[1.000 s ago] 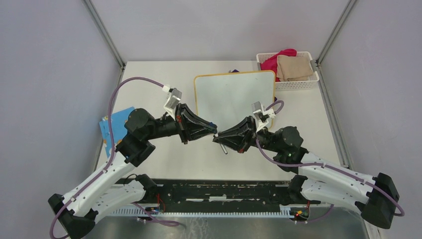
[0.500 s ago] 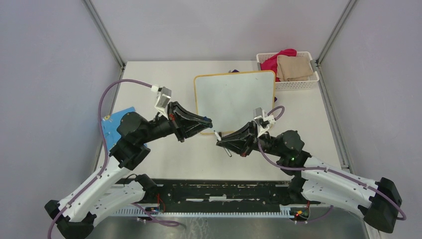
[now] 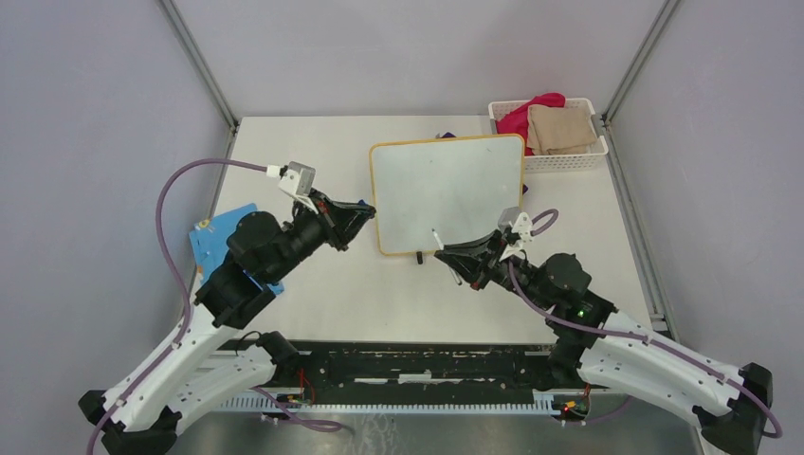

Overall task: Write a sentence on the whiteboard
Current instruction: Place the pen cap at the center of the board.

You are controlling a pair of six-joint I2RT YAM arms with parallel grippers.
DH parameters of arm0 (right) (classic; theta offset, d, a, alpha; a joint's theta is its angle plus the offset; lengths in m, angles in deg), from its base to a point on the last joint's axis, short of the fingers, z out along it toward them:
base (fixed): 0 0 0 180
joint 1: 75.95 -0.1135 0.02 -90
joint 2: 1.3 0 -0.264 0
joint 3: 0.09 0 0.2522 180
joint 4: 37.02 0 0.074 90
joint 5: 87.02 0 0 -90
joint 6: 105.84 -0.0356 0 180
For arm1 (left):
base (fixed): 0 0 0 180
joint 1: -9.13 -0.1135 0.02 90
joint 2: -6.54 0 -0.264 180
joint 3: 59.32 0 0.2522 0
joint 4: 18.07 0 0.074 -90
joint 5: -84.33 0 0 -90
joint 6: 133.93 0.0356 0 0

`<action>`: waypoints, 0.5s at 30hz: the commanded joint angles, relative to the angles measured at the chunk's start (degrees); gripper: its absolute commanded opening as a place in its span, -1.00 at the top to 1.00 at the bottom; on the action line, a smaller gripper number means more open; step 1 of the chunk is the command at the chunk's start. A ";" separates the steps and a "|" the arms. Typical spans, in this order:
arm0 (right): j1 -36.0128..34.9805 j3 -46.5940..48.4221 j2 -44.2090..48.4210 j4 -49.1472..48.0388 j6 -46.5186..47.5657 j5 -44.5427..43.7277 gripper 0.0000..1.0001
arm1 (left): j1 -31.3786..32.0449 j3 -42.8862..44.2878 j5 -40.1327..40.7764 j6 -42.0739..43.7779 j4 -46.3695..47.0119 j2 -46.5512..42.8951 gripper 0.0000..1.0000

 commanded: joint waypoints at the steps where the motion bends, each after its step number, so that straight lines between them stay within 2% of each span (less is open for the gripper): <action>1: 0.21 2.56 1.55 13.10 6.82 -16.77 1.00 | -0.31 3.75 25.19 3.84 -18.01 5.09 0.96; 3: 0.18 2.69 1.31 15.52 7.55 -18.65 1.00 | -1.25 4.09 29.20 2.24 -23.89 9.82 0.96; 6: 0.24 1.81 1.41 16.49 8.02 -19.32 1.00 | -5.52 2.53 27.68 0.03 -27.72 15.62 0.96; 11: 0.14 -0.29 1.39 14.55 8.61 -18.37 1.00 | -19.59 -1.53 14.50 -1.96 -22.30 22.77 0.96; 15: 0.19 -0.39 1.19 14.67 9.69 -16.86 1.00 | -23.75 1.36 14.72 -1.59 -20.75 32.13 0.97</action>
